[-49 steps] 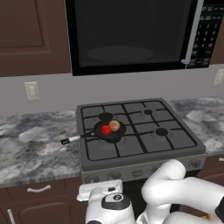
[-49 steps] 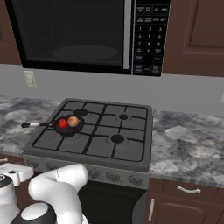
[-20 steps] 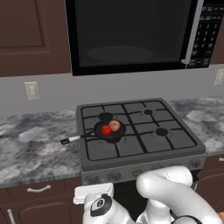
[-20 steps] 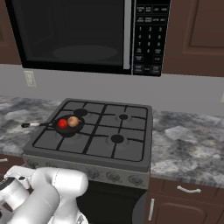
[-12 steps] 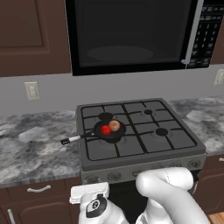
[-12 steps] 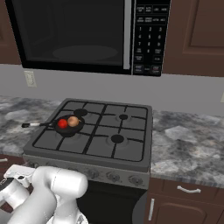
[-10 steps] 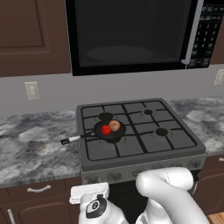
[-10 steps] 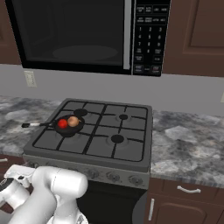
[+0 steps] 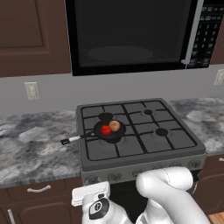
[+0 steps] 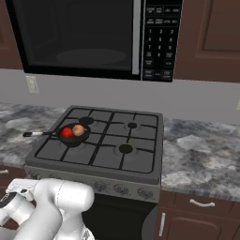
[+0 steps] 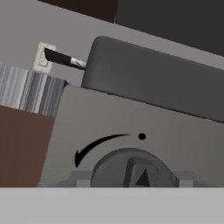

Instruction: Place the pan on the front left burner on the stove. Then place the tomato and the onion in the pan and turn on the front left burner.

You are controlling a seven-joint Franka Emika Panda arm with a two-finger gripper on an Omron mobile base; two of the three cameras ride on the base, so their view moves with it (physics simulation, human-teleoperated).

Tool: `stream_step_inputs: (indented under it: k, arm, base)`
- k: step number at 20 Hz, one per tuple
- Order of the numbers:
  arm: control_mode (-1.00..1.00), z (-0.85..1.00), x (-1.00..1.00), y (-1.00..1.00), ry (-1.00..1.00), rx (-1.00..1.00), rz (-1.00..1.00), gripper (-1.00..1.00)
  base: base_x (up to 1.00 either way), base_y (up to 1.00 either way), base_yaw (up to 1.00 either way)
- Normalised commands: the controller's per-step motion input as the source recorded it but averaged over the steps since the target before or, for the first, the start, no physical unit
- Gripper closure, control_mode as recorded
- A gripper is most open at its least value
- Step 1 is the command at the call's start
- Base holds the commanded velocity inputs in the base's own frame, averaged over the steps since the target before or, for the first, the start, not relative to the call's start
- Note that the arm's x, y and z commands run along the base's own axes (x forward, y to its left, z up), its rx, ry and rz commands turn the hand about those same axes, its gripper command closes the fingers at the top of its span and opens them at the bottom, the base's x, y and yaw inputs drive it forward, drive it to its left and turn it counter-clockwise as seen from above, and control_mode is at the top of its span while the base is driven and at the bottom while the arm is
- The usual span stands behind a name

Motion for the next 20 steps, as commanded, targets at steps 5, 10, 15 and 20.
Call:
stream_step_inputs:
  k: [5,10,15,20]
  arm:
    - [-1.00,0.00,0.02,0.24,0.00,-0.51,0.02,1.00]
    - [-1.00,0.00,0.00,0.27,0.00,-0.59,0.00,1.00]
    - [-1.00,0.00,0.00,0.23,0.00,-0.60,0.00,1.00]
    - [-1.00,0.00,0.00,0.16,0.00,-0.44,0.00,1.00]
  base:
    - [0.00,0.00,0.00]
    - [0.00,0.00,0.00]
    - [0.00,0.00,0.00]
    - [0.00,0.00,0.00]
